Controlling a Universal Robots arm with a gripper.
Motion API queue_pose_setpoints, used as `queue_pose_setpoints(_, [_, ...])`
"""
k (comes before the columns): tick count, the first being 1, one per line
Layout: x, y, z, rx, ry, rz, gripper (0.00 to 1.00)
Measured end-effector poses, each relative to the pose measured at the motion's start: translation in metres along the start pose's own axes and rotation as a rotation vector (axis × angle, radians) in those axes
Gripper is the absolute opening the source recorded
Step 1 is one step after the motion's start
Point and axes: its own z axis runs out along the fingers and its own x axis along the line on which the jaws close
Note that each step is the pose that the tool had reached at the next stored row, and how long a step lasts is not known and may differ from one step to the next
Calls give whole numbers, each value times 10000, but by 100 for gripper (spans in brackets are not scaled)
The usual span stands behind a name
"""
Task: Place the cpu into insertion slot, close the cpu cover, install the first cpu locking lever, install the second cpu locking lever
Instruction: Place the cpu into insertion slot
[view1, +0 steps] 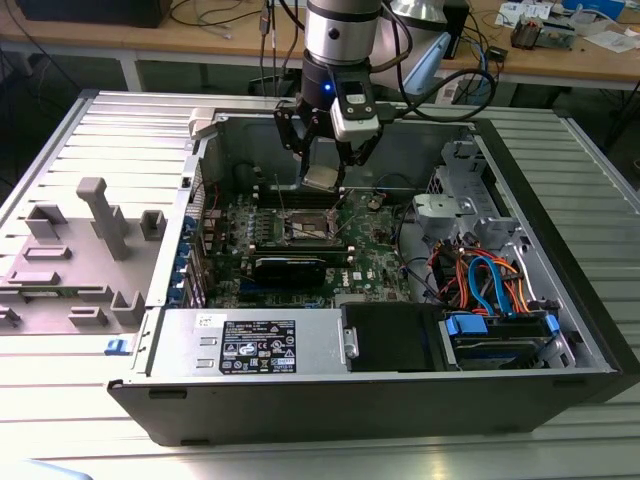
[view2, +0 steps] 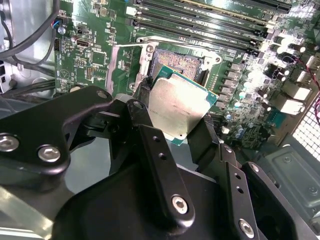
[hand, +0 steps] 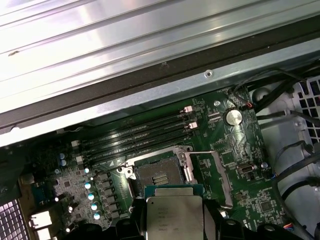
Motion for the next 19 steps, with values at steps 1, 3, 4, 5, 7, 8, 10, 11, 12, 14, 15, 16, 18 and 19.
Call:
queue_pose_setpoints(1, [0, 0, 0, 0, 1, 15, 55])
queue_pose_setpoints(3, [0, 0, 0, -1, 1, 43, 55])
queue_pose_setpoints(4, [0, 0, 1, -2, 2, 76, 55])
queue_pose_setpoints(5, [0, -1, 0, -1, 3, 111, 55])
queue_pose_setpoints(7, [0, -1, 1, -2, 4, 152, 55])
queue_pose_setpoints(8, [0, 0, 0, -3, 5, 179, 55])
queue_pose_setpoints(10, [0, -1, 0, -3, 6, 238, 55])
queue_pose_setpoints(11, [0, -1, 1, -4, 6, 251, 55])
queue_pose_setpoints(12, [0, -1, 0, -4, 6, 275, 55])
queue_pose_setpoints(14, [0, -1, 1, -5, 7, 310, 55])
queue_pose_setpoints(15, [0, -1, 1, -5, 8, 341, 55])
queue_pose_setpoints(16, [0, -1, 1, -6, 9, 366, 55])
queue_pose_setpoints(18, [0, -1, 1, -6, 10, 420, 55])
queue_pose_setpoints(19, [0, -1, 1, -7, 11, 440, 55])
